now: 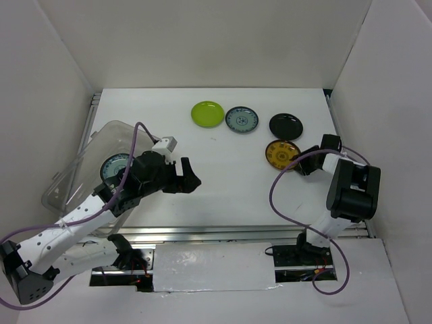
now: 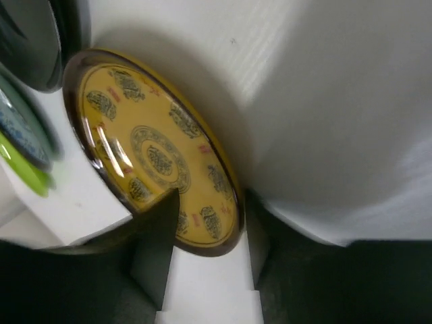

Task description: Place the plates into the plastic bin on the countertop

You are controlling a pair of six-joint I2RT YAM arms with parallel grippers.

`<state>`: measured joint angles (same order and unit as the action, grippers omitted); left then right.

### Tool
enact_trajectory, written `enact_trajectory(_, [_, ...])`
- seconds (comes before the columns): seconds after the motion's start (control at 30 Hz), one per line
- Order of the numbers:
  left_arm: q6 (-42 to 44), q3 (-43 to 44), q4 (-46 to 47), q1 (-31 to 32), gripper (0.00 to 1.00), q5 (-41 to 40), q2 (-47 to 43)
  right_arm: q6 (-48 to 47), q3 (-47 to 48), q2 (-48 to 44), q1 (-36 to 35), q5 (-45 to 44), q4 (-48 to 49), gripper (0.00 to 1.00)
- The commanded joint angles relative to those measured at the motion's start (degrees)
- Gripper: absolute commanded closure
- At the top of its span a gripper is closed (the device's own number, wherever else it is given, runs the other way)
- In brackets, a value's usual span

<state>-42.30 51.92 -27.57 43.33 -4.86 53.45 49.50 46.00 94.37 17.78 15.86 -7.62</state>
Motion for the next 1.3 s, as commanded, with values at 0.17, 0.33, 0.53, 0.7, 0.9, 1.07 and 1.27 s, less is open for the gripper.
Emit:
enact_trajectory(0.17, [-2.1, -3.9, 3.1, 0.5, 0.01, -2.0, -2.3, -3.0, 2.4, 4.1, -0.2, 1.6, -0.6, 0.77])
enact_trajectory(0.33, [-2.5, -2.3, 1.7, 0.5, 0.01, -4.5, -2.2, -4.6, -0.3, -4.7, -2.8, 1.4, -0.8, 1.00])
enact_trajectory(0.53, [-0.4, 2.9, 5.1, 0.2, 0.01, -4.7, 2.3, -12.6, 3.5, -17.9, -26.2, -11.1, -12.8, 1.00])
enact_trajectory(0.7, [2.4, 11.8, 1.8, -4.7, 0.01, -2.0, 14.6, -12.3, 4.6, -24.0, -38.6, -2.0, -11.6, 1.00])
enact_trajectory(0.9, [2.7, 12.6, 0.3, -8.9, 0.07, -1.6, 22.1, -10.1, 6.4, -26.9, -44.2, 10.1, -5.8, 1.00])
enact_trajectory(1.07, [2.3, 9.1, 3.8, -12.4, 0.63, 1.9, 20.6, -7.2, 5.0, -26.0, -44.3, 18.2, 1.3, 1.00])
enact_trajectory(1.27, [2.0, 8.6, 4.1, -18.8, 1.00, 3.7, 16.3, -5.5, 4.4, -24.2, -43.2, 23.3, 6.2, 0.33])
